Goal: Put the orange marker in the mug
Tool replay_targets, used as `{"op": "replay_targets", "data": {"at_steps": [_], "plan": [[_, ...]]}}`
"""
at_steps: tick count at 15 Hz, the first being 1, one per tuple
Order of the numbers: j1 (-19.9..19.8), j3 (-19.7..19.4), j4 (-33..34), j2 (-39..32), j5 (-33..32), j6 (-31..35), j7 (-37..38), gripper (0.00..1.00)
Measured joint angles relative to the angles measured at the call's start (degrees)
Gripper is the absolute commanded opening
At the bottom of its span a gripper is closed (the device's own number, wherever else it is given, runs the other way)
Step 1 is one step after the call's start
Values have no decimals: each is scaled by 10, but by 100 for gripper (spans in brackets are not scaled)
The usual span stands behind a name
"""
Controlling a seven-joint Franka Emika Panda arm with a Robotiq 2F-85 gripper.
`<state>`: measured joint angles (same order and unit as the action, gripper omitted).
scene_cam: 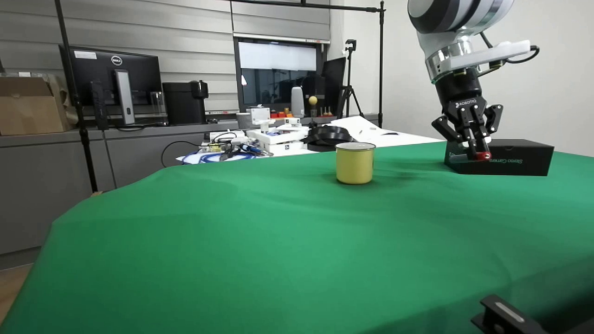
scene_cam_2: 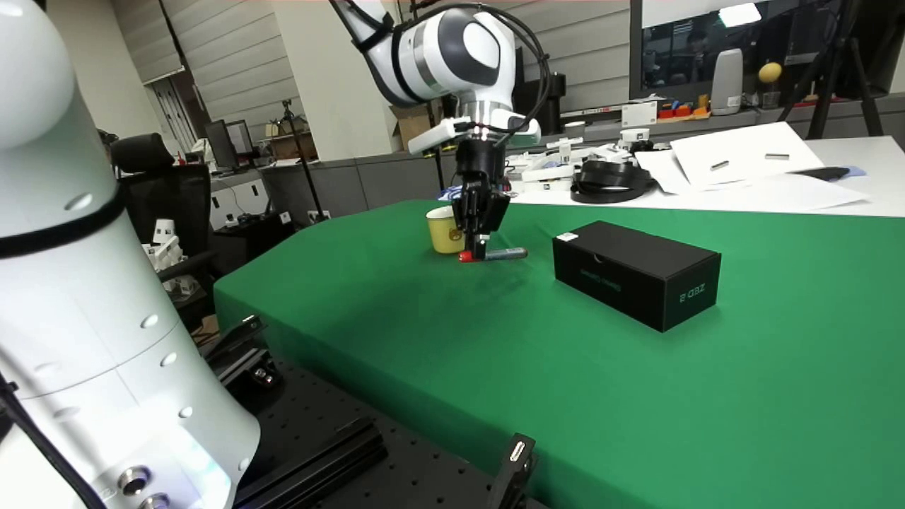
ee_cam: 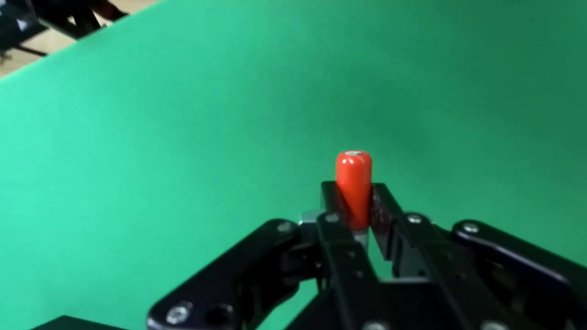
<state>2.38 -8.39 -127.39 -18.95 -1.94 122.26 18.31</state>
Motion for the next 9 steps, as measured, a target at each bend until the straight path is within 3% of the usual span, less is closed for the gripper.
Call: {"op": "replay_targets", "data": {"at_steps": [3,6,7,9], "plan": [[-11,8,60,-23,40,-130,-1,5],[-19,14,113,-50,83,-196,0,5],[-22,17,128,-58,101,-207,-1,21],[-26,25,152,-71,123,-232,-4,21]]}}
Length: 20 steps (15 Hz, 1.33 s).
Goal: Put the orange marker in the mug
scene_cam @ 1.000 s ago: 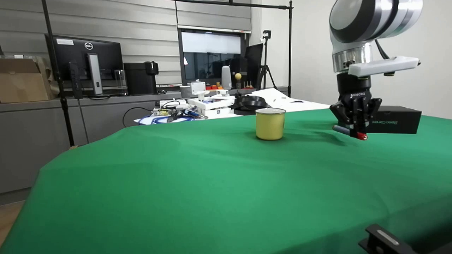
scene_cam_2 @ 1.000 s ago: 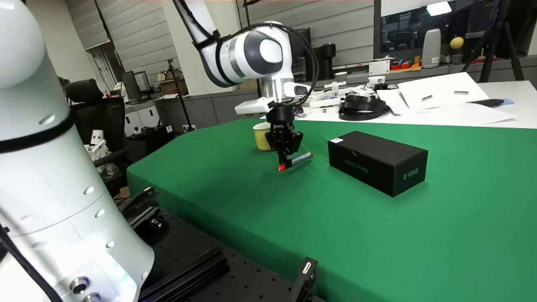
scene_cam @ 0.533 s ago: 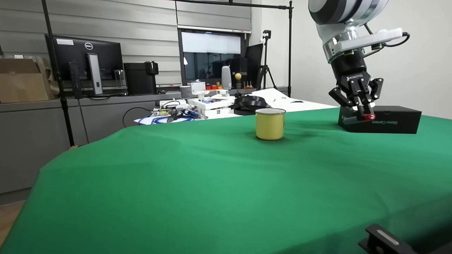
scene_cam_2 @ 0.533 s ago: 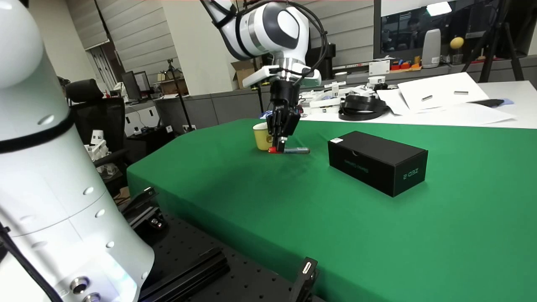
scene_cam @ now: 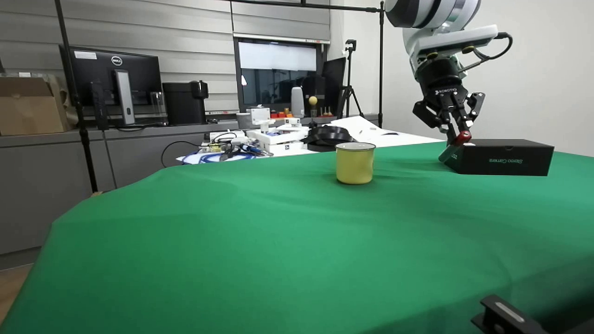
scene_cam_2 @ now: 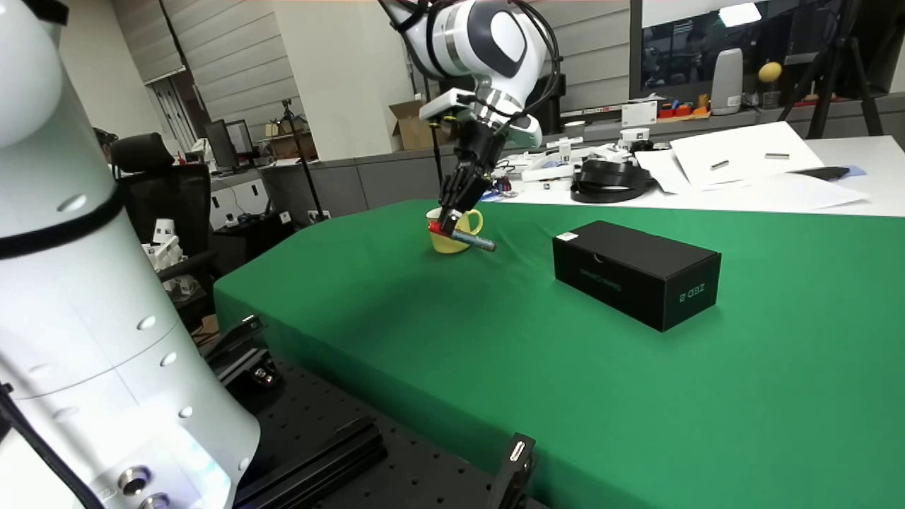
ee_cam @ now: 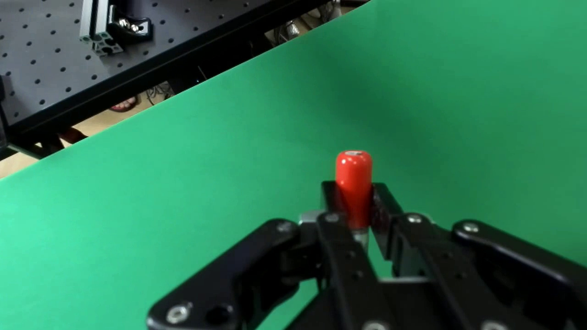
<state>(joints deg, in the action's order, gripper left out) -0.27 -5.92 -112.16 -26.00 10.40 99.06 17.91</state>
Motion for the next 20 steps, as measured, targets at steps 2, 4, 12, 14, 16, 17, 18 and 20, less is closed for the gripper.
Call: {"op": "replay_targets", "data": {"at_steps": [2,4,12,14,16,17,18,20], "plan": [[-1,3,9,-6,4,-8,0,21],[-1,3,11,-8,7,-9,0,21],[-2,3,19,-8,7,-15,0,5],[-2,3,40,-8,7,-35,1,5],[-3,3,70,-8,8,-59,2,5],[-4,3,87,-9,11,-72,2,5],[-5,3,105,-10,17,-87,1,5],[-9,4,144,-17,35,-118,1,5]]}}
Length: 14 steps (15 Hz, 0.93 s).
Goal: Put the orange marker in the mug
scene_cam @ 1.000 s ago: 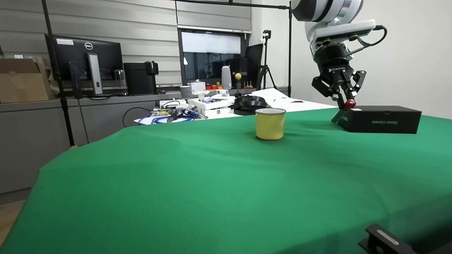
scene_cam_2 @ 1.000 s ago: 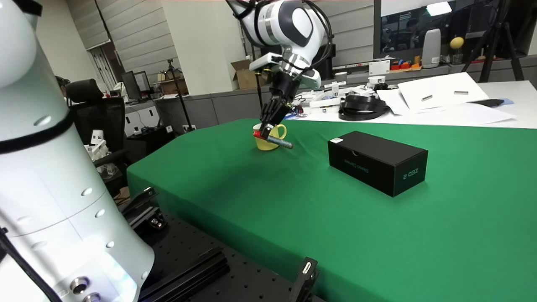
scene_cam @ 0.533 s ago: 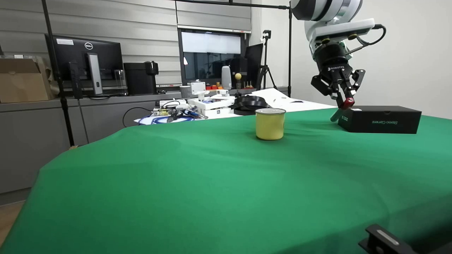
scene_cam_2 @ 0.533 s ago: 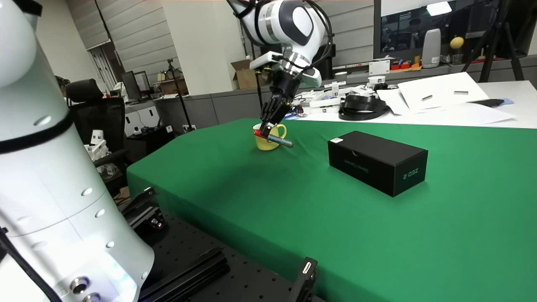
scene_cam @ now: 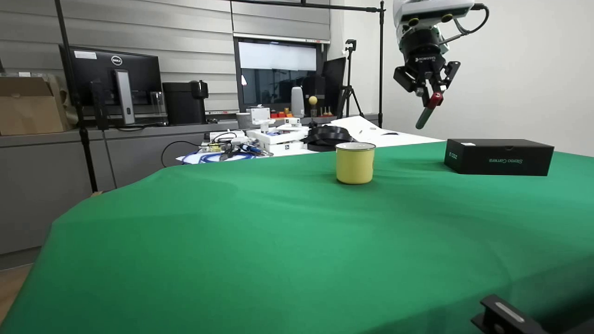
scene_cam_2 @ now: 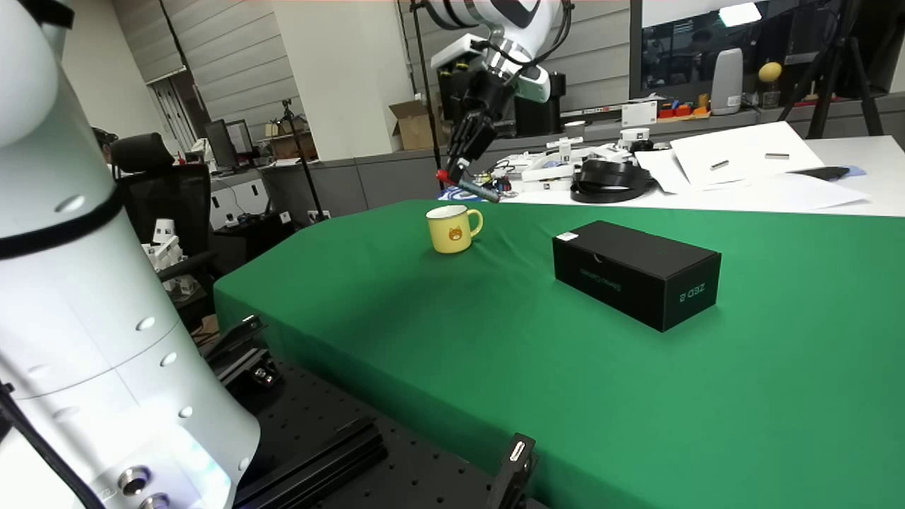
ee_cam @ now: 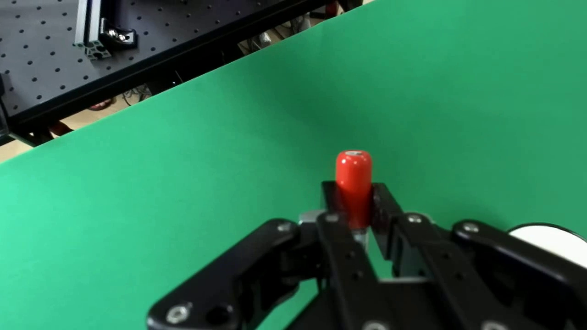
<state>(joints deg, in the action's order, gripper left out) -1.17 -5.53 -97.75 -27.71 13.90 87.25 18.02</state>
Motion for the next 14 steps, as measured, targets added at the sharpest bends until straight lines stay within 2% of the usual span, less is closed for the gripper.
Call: {"op": "replay_targets", "data": {"at_steps": [8,14], "plan": [[-12,23,155,-81,111,-125,0,5],[-13,40,242,-158,167,-181,1,5]]}}
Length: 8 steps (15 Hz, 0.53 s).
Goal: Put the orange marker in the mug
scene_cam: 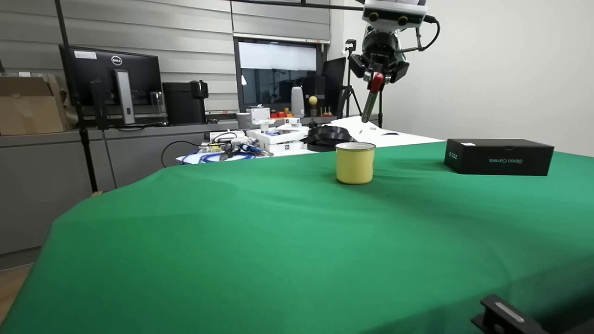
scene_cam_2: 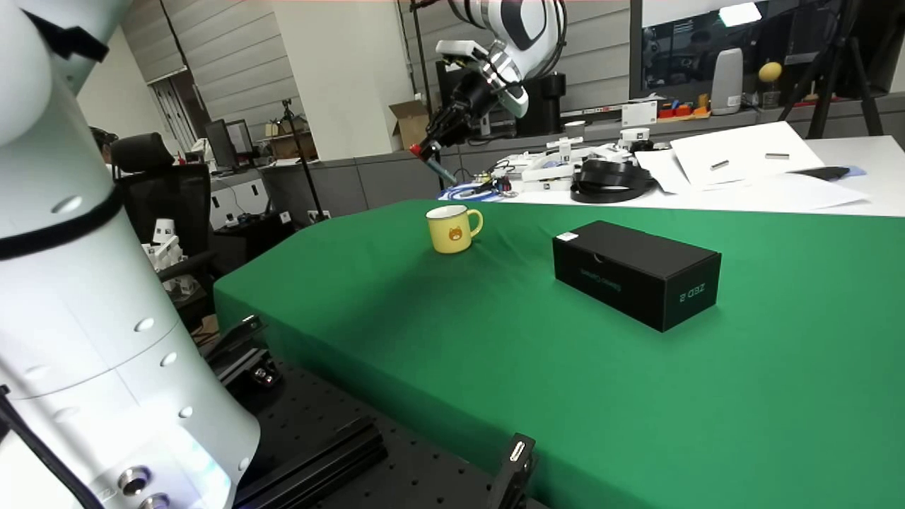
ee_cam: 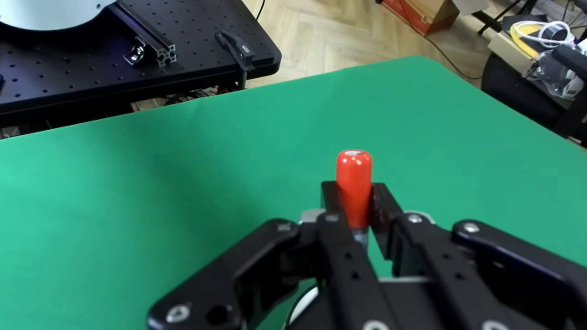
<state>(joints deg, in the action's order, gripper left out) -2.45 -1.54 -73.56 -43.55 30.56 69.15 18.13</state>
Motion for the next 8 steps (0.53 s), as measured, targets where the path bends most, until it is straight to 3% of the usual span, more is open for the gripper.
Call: {"op": "replay_targets", "data": {"at_steps": [8], "plan": [[-12,9,108,-111,36,-51,3,5]]}}
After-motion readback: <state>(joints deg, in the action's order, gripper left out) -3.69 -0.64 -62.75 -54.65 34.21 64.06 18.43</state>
